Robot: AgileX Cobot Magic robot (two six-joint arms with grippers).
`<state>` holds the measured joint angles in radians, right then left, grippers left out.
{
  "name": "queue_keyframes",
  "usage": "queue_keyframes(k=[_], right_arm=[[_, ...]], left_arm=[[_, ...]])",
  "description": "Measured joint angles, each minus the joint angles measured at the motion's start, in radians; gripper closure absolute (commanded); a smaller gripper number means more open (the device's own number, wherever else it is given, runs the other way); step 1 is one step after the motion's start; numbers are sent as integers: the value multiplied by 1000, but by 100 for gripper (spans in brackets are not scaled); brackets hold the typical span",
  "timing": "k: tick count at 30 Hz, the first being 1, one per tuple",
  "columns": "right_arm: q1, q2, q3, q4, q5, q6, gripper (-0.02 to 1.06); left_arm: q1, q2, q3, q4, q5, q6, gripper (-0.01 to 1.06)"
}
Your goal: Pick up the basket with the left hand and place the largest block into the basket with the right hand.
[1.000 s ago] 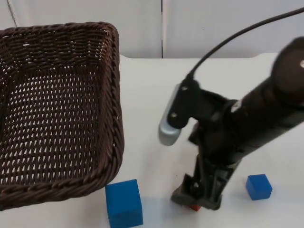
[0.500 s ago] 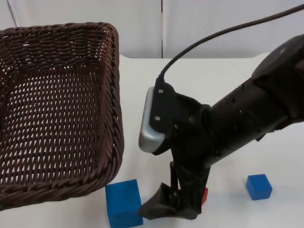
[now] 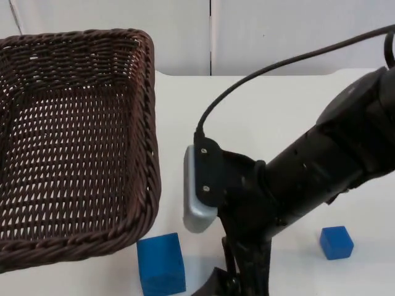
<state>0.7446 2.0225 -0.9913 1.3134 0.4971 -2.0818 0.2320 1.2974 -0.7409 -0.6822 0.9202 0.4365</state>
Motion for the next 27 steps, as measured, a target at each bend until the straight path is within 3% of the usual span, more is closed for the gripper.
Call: queue_keyframes(k=[2, 14, 27], right_arm=[[0, 4, 0, 37, 2, -38, -1], [0, 107, -2, 282, 65, -40, -1], [0, 151, -4, 415, 88, -40, -1]], left_arm=[[0, 0, 0, 0, -2, 0, 105], [0, 0, 0, 0, -5, 0, 105], [0, 0, 0, 0, -8, 0, 105]])
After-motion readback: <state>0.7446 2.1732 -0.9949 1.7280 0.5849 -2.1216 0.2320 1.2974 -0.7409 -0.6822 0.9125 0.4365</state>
